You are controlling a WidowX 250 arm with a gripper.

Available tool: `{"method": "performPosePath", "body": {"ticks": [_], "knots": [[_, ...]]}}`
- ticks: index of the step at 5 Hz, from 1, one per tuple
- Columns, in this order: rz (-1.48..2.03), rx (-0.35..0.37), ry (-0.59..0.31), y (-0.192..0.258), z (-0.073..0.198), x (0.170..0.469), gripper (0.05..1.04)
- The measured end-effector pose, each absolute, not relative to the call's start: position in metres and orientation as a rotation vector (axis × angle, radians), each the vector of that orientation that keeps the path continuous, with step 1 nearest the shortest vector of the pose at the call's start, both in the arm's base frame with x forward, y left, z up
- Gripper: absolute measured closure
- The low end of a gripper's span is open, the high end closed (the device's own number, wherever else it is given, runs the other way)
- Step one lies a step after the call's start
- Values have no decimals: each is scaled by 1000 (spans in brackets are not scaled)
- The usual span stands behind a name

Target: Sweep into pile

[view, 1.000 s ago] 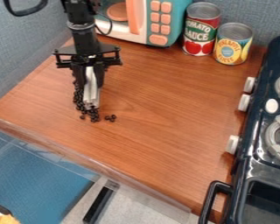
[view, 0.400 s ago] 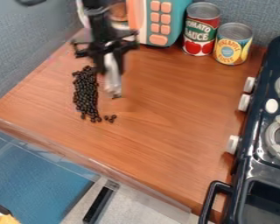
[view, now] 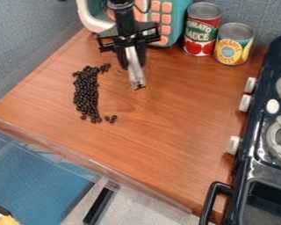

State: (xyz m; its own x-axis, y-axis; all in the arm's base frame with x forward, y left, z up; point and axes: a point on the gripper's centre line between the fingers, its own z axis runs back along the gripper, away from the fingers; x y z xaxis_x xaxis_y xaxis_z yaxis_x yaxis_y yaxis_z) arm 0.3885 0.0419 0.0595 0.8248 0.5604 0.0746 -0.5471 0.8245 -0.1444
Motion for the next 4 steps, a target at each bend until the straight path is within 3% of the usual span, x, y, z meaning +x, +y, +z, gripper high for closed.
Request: {"method": "performPosePath", "body": {"ticks": [2,4], "knots": [[739,-80,-135,50,44,415,724],[841,-51,-127,90,36,411,724]]}}
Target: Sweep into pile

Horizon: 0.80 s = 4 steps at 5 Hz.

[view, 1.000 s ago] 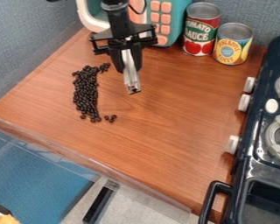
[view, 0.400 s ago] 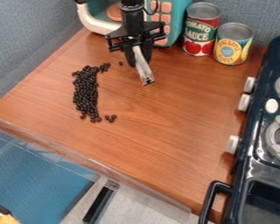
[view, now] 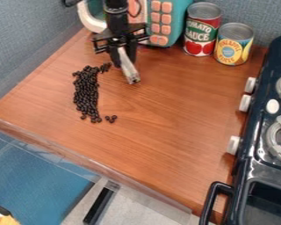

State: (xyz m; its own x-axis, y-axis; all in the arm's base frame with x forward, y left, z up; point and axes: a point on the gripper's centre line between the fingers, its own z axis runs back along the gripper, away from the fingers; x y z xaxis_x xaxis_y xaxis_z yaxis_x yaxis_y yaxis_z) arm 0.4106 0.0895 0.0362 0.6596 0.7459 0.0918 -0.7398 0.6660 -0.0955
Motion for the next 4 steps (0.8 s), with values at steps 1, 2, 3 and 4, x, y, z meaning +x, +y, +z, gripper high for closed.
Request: {"method": "performPosePath", "body": {"ticks": [1,2,3,4], "knots": [[861,-44,-119,100,34,406,724],[862,-44,-94,105,26,397,724],[839,-62,-94,103,28,392,724],[792,-98,-130,88,42,398,724]]}}
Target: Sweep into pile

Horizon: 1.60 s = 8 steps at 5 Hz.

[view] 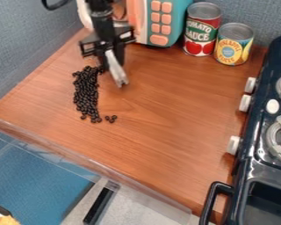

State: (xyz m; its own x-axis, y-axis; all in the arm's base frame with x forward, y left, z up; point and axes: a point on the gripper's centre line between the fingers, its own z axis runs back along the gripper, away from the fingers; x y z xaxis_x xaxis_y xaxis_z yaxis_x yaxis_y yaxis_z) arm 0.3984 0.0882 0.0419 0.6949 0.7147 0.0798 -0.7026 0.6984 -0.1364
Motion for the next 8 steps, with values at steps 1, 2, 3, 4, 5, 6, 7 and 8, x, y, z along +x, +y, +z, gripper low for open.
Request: {"method": "performPosePath", "body": {"ticks": [1,2,3,4,5,6,7,8], "knots": [[761,-112,-161,69,55,412,724],[779,-97,-160,67,49,421,724],[795,-66,-138,64,34,423,724],[805,-42,-139,61,32,423,724],[811,-20,-140,70,28,419,724],[831,-9,-126,81,24,413,724],[850,-6,-107,90,21,407,724],[857,-5,-91,94,20,402,724]]}}
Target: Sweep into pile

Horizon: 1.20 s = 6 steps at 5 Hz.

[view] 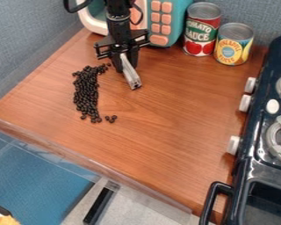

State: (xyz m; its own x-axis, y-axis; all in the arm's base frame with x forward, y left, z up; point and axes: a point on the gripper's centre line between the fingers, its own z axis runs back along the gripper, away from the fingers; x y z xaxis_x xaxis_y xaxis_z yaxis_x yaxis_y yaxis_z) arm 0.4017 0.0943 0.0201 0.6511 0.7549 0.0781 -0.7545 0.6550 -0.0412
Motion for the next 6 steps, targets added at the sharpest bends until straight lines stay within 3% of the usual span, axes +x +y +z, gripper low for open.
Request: {"method": "performPosePath", "body": {"ticks": [3,6], "knots": [[845,-25,-13,105,23,368,724],[808,-29,1,104,33,334,724]]}}
